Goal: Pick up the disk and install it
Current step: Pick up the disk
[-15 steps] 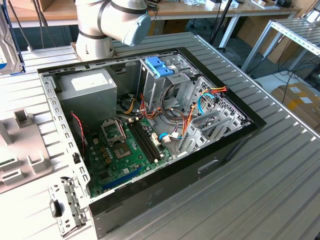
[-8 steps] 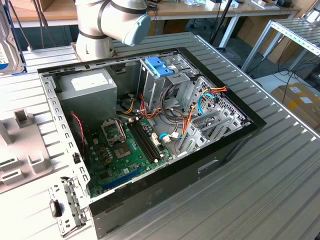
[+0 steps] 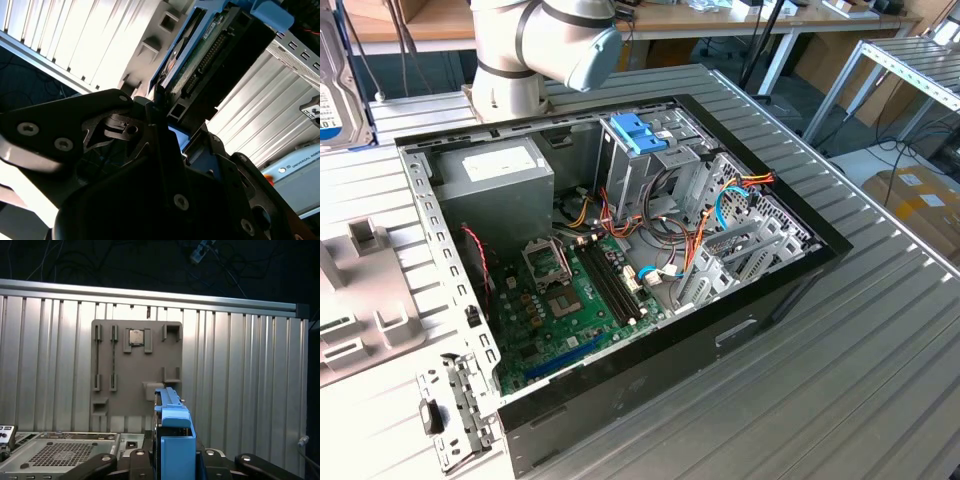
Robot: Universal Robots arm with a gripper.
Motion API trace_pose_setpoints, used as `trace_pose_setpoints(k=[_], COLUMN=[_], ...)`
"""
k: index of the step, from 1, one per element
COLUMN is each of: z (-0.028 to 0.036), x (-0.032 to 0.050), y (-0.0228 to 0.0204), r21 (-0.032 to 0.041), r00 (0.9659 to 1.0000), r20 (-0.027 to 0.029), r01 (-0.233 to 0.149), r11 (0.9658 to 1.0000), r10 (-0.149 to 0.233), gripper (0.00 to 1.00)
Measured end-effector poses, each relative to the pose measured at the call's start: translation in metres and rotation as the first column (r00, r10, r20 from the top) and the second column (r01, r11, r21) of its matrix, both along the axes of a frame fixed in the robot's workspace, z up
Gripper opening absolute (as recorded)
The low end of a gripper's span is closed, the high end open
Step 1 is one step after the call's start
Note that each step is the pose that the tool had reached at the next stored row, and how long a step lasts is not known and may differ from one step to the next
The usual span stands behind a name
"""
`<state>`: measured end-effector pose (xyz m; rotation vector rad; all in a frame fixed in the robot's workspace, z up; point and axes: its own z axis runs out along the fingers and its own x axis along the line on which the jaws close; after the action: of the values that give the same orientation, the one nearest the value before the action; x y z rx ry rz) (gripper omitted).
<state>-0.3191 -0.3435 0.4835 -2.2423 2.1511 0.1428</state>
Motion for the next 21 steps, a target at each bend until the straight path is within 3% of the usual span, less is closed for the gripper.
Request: trace_pose_setpoints(k=[21], z=[-0.0011], x=[0.0091], y=[-0.002], r21=[0.0], r00=[1.0], r20=[0.0001], r01=[0.0], r11=[1.0], r10=[0.0], gripper=[0.37])
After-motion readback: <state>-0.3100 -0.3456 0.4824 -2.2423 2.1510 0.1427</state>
